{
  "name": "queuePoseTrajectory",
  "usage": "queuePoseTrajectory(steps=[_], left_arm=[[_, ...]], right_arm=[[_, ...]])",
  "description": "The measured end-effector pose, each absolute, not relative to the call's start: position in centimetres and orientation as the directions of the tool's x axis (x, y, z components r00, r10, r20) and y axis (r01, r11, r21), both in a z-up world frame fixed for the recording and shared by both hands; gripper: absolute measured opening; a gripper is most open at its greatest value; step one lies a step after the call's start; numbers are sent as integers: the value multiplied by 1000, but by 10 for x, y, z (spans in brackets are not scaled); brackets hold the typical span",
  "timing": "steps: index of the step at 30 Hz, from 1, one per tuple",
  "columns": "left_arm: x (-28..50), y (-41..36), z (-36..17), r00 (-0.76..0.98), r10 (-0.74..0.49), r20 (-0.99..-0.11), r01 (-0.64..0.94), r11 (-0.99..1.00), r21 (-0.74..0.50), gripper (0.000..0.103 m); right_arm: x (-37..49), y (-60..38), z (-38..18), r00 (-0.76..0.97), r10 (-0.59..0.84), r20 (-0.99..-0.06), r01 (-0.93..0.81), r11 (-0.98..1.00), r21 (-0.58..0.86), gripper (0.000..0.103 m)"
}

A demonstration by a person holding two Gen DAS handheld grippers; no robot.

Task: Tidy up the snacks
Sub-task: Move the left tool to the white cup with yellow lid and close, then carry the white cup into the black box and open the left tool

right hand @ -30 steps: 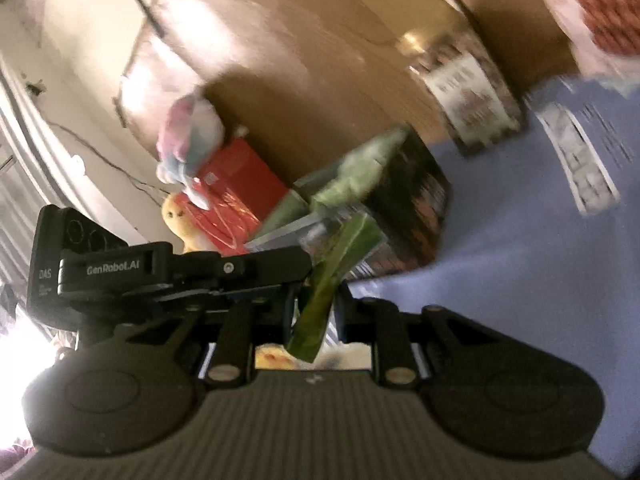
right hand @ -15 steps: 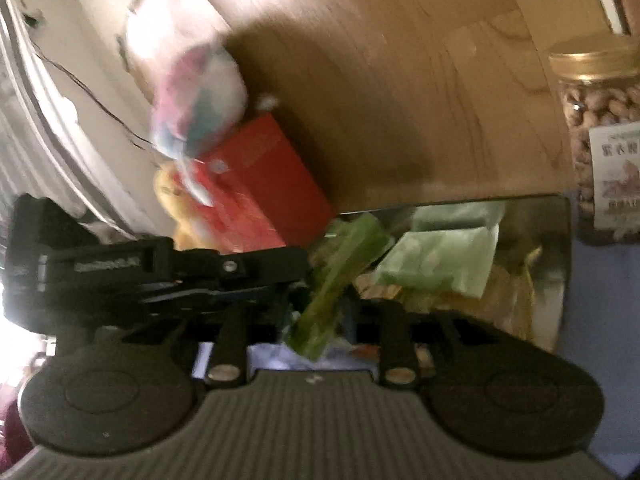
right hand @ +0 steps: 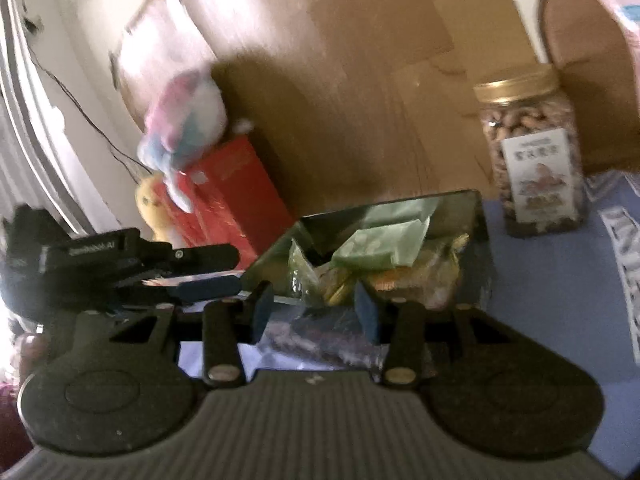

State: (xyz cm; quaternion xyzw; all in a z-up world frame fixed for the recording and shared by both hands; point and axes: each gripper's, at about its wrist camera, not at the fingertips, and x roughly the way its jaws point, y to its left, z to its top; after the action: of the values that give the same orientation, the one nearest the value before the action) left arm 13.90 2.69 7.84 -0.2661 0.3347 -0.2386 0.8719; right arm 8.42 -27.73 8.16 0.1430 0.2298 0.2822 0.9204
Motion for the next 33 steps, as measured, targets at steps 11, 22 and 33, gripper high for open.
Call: queuePoseTrajectory(steps=[11, 22, 33], left_arm=[[50, 24, 56, 576, -676, -459, 317, 703, -637, 56], [49, 41, 16, 554, -640, -532, 182, 717, -673, 65], [66, 18, 9, 514, -652, -557, 212, 726, -654, 54]], right_arm=[[24, -269, 37, 609, 672, -421, -499, 738, 455, 49], [19, -182, 21, 654, 505, -563, -613, 790, -5, 49], [25, -182, 9, 692, 461, -556, -600, 795, -87, 47]])
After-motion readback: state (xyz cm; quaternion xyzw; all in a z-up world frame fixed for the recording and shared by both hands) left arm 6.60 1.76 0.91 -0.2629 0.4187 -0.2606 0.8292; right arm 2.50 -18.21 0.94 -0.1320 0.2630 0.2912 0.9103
